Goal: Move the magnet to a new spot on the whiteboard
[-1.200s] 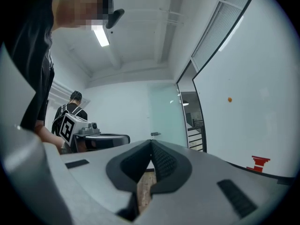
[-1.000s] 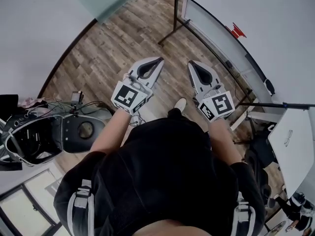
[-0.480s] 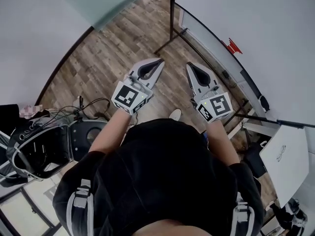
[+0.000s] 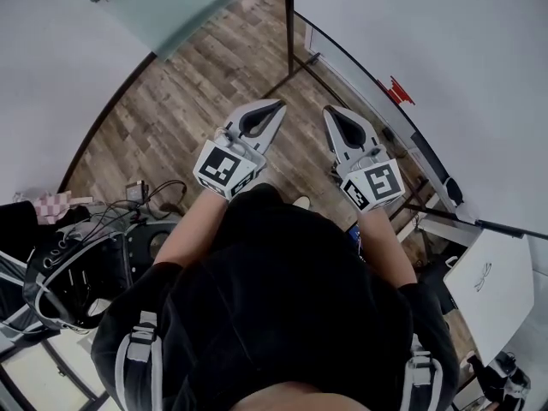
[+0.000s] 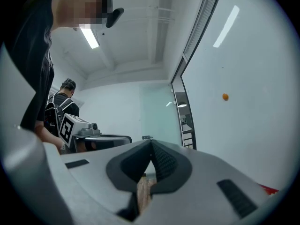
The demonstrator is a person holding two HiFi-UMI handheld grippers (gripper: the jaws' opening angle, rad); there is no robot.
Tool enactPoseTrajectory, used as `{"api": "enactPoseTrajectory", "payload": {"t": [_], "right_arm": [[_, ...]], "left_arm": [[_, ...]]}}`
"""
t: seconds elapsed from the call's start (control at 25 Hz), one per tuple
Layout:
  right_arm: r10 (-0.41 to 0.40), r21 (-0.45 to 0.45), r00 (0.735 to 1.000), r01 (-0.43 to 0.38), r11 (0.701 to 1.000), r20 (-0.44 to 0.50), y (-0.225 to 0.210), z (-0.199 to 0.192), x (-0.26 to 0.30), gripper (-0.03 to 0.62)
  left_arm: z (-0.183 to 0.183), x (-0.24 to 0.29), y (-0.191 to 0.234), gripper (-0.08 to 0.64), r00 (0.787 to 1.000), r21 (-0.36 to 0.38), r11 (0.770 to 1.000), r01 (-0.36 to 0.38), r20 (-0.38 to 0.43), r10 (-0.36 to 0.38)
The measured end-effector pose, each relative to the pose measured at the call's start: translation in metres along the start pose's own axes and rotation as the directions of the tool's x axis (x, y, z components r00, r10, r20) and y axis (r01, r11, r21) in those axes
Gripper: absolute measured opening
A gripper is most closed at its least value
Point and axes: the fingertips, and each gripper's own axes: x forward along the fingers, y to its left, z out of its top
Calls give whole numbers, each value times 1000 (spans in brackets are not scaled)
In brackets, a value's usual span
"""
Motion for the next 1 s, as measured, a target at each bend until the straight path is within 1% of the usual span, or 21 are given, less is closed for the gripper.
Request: {"api": "enactPoseTrajectory", "payload": {"t": [0.12, 0.28, 0.44, 0.6, 0.8, 1.0], "right_arm": [[-16, -4, 1000, 16, 1000, -4, -12, 3, 14, -2], [-60, -3, 998, 60, 998, -17, -33, 1, 37, -2], [-124, -7, 992, 124, 992, -19, -62, -4, 58, -2], [-199, -17, 980, 199, 980, -14, -93, 1, 82, -2], [-295, -29, 956, 294, 955, -13, -133, 10, 111, -2], [-414, -54, 910, 413, 909, -21, -163, 17, 133, -2]], "left_arm": [[2, 12, 17, 5, 1000, -3, 1000, 14, 1, -14], [2, 33, 44, 5, 999, -10, 999, 51, 11, -51], [-1, 64, 68, 5, 993, -11, 993, 119, 23, -119], [2, 102, 97, 5, 980, -5, 980, 198, 30, -198], [10, 146, 131, 5, 957, 3, 958, 288, 28, -288], [14, 182, 161, 5, 932, 3, 932, 363, 20, -363]]}}
